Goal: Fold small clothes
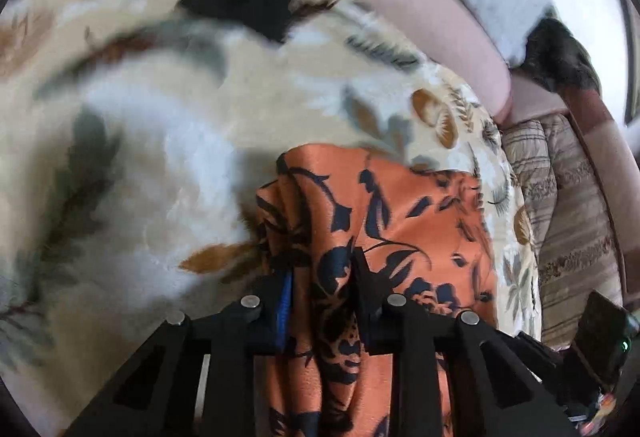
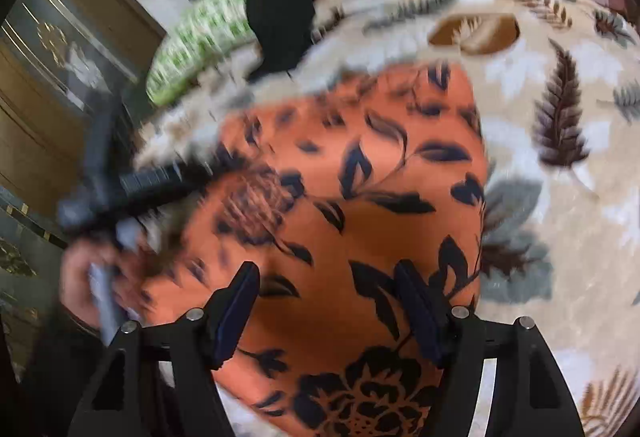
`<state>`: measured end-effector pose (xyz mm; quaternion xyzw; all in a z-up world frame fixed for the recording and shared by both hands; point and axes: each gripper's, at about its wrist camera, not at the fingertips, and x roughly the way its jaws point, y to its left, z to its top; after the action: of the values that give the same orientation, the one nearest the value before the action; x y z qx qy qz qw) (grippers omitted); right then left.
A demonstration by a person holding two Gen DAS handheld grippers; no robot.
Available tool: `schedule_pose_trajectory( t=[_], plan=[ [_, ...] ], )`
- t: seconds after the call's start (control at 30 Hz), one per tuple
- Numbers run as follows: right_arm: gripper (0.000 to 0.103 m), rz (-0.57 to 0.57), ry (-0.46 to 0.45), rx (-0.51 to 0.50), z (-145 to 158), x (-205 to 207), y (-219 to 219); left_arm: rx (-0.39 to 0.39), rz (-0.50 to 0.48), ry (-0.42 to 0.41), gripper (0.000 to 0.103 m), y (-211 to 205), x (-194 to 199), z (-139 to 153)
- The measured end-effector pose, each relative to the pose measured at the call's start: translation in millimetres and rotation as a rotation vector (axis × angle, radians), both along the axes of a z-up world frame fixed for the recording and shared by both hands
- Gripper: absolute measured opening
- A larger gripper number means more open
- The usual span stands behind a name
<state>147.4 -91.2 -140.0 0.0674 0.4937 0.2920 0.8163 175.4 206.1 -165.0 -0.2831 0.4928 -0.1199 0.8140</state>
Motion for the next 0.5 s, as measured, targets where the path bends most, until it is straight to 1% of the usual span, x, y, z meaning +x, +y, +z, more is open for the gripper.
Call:
schedule_pose_trajectory(
  t=[0.03,0.07,0.13,0.17,0.2,0.23,0.27,0.33,0.37,0.4,0.43,0.47,0.5],
  plan=[
    [0.074,0.0,-0.007,0.008,0.9,-2.2,-1.3,-0.023,0.008,-0.001,0.029,2.8,-0.2,0.8],
    [0.074,0.003,-0.005,0.0,1.0,-4.1,-2.2,-0.012,0.007,-0.019,0.029,2.0,-3.7,6.8],
    [0.078,0.02,0.01,-0.008,2.8,-2.4,-1.6,0.077,-0.012,-0.065,0.03,-7.2,-15.1,25.0],
    [0.079,0.023,0.017,-0.001,2.0,-4.8,-6.4,0.107,-0.018,-0.095,0.031,-11.8,-26.2,38.3],
    [0.08,0.023,0.022,0.002,-0.6,-2.8,-3.1,0.112,-0.018,-0.125,0.034,-13.8,-39.4,49.9],
    [0.08,0.02,0.023,0.005,-1.5,-4.3,-7.2,0.111,-0.012,-0.145,0.045,-14.0,-51.1,58.5],
    [0.08,0.016,0.024,0.01,-2.1,-4.8,-8.5,0.115,0.0,-0.166,0.05,-14.9,-66.9,67.3],
    [0.08,0.0,0.034,0.022,1.7,-9.7,-13.3,0.146,-0.009,-0.208,0.05,-20.6,-101.0,81.1],
    [0.08,-0.01,0.042,0.03,5.0,-2.7,0.6,0.168,-0.005,-0.219,0.05,-23.2,-115.9,82.2],
    [0.08,-0.017,0.053,0.057,11.4,-2.2,0.3,0.186,0.023,-0.202,0.048,-24.2,-127.1,79.4],
    [0.08,-0.02,0.056,0.092,18.0,-6.9,-3.7,0.183,0.035,-0.151,0.034,-26.7,-133.2,67.8],
    [0.08,-0.018,0.053,0.12,22.5,-11.2,-7.0,0.198,0.019,-0.095,0.024,-30.1,-133.4,51.1],
    [0.08,-0.011,0.051,0.153,26.6,-18.6,-11.7,0.241,0.021,-0.034,0.027,-32.4,-133.4,27.1]
  ],
)
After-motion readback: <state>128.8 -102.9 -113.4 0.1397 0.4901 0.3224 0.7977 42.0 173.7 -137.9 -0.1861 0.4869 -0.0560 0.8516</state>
